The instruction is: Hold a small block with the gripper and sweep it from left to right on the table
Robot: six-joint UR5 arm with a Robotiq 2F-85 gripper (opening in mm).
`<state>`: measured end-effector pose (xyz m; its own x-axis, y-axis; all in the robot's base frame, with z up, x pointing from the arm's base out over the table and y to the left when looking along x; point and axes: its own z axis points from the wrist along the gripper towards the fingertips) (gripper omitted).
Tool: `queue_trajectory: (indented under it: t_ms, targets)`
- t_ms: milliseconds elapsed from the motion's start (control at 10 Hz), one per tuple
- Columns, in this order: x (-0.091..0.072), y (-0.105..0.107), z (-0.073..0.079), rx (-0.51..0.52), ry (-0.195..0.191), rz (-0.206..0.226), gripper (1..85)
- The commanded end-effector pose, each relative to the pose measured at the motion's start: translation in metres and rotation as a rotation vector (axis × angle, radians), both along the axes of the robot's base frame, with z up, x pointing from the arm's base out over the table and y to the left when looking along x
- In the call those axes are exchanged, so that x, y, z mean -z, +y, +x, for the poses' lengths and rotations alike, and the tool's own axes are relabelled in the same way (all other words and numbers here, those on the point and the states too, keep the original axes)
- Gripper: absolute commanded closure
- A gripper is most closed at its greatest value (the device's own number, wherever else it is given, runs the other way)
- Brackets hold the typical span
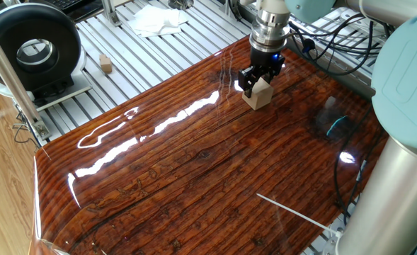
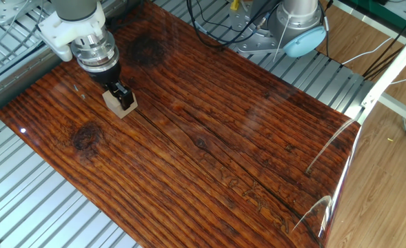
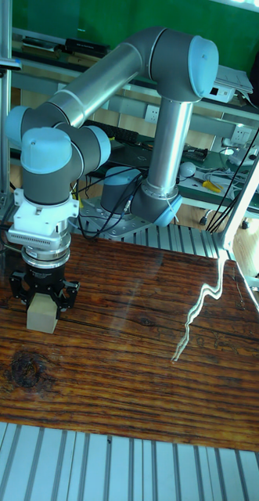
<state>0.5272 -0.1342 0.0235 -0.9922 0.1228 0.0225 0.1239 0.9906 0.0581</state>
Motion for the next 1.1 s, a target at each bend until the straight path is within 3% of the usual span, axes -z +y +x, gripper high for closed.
queue_trajectory:
  t_ms: [0, 1000]
  targets:
    - [-0.0015, 0.0021, 0.0016, 0.009, -0.005, 0.011, 84.7]
    - [-0.0021, 0.0058, 0.0017, 0.012, -0.003, 0.017, 84.7]
